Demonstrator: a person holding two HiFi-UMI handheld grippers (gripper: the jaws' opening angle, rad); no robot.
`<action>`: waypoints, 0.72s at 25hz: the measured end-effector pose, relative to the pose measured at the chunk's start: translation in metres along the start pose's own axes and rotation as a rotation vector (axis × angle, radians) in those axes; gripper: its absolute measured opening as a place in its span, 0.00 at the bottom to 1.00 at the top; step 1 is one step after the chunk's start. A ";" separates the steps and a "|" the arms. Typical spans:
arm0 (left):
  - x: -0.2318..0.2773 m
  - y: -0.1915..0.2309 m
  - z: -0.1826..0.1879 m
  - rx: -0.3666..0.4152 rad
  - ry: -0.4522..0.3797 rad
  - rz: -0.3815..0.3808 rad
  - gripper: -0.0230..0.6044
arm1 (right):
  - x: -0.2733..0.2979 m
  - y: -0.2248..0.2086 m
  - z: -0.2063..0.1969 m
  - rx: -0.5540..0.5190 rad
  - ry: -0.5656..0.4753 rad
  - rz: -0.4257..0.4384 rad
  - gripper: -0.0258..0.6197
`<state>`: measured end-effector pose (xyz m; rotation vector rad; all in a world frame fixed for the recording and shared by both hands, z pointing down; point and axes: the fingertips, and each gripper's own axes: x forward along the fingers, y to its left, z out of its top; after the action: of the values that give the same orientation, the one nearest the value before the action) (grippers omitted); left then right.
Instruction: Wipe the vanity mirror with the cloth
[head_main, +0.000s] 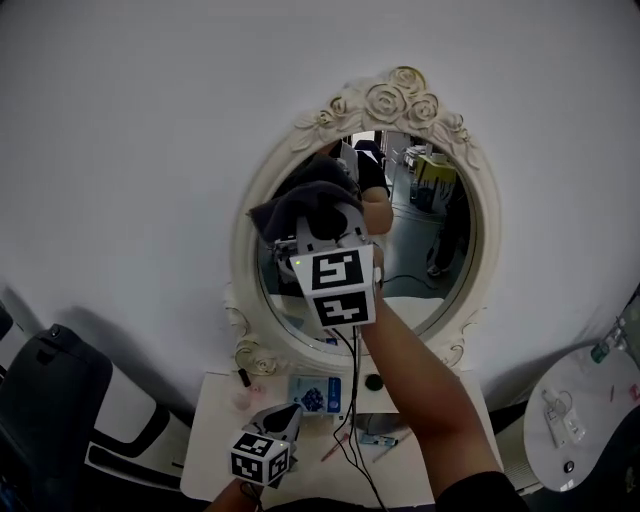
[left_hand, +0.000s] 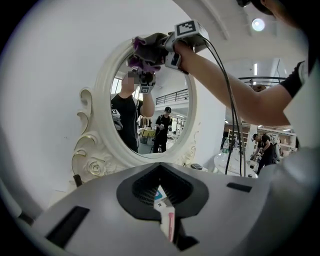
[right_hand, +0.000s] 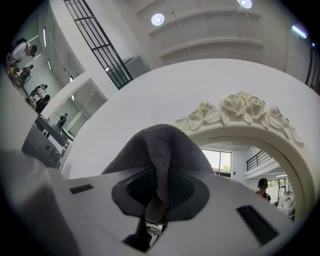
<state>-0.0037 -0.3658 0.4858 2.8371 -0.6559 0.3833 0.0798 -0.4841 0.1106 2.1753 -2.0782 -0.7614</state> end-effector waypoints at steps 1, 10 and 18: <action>-0.001 0.001 -0.001 0.001 0.000 0.001 0.03 | 0.008 -0.007 0.013 0.003 -0.007 -0.011 0.11; -0.002 -0.004 0.001 0.018 -0.003 -0.008 0.03 | 0.025 -0.025 -0.010 0.062 0.050 -0.034 0.11; -0.006 -0.006 -0.016 0.005 0.036 -0.005 0.03 | 0.002 0.008 -0.077 0.113 0.101 -0.003 0.11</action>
<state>-0.0092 -0.3536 0.4987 2.8289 -0.6420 0.4354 0.1004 -0.5099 0.1803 2.2219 -2.1174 -0.5343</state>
